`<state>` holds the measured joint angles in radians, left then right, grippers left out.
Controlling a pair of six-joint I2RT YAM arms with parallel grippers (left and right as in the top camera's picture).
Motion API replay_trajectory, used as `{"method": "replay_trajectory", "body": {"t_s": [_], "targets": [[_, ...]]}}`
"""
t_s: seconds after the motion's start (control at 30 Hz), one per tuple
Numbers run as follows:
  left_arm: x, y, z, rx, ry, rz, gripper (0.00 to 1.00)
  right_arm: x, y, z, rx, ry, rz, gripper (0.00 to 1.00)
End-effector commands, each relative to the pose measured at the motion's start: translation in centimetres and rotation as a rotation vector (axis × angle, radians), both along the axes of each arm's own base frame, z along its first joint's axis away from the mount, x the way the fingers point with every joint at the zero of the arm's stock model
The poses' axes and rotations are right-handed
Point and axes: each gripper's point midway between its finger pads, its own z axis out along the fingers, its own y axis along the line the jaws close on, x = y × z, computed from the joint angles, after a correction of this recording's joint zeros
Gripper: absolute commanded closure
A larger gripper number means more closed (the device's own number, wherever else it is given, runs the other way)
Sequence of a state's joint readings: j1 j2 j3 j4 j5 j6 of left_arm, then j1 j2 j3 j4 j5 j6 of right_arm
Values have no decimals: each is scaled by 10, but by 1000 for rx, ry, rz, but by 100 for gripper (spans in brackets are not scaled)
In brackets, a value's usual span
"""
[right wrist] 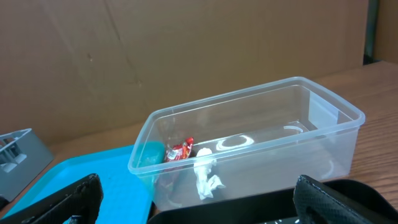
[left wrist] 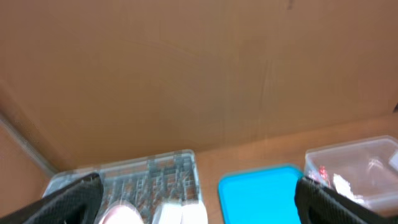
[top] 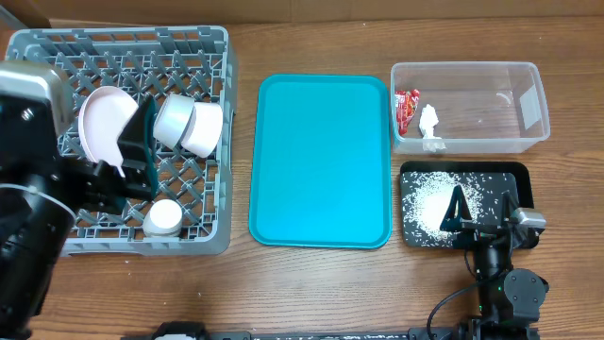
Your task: Sort waste into correct bins and load items into the dishwasher
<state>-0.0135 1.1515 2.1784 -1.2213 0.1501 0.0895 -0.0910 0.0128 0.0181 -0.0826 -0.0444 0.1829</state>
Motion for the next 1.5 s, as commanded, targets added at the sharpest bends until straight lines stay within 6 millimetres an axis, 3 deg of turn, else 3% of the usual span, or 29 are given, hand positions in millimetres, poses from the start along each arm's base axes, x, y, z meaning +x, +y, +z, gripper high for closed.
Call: {"method": "replay_trajectory", "body": {"t_s": [0.0, 0.27, 0.47, 0.7, 0.9, 0.97, 1.27, 1.47], "targets": [[2, -13, -29, 12, -16, -82, 0, 0, -2, -2, -1, -3, -8, 0], [-5, -29, -121, -45, -135, -169, 0, 0, -2, -2, -1, -3, -8, 0], [-14, -33, -175, -94, -239, -186, 0, 0, -2, -2, -1, -2, -8, 0], [-14, -28, -231, -88, -346, -161, 0, 0, -2, -2, -1, -3, -8, 0], [-10, -21, -281, -90, -333, -109, 0, 0, -2, -2, -2, -3, -8, 0], [0, -13, -303, -86, -302, -54, 0, 0, -2, -2, -1, -3, -8, 0], [16, -8, -358, -83, -246, -12, 0, 0, -2, -2, -1, -3, -8, 0], [17, -7, -360, -77, -238, -7, 0, 0, -2, -2, -1, -3, -8, 0]]}}
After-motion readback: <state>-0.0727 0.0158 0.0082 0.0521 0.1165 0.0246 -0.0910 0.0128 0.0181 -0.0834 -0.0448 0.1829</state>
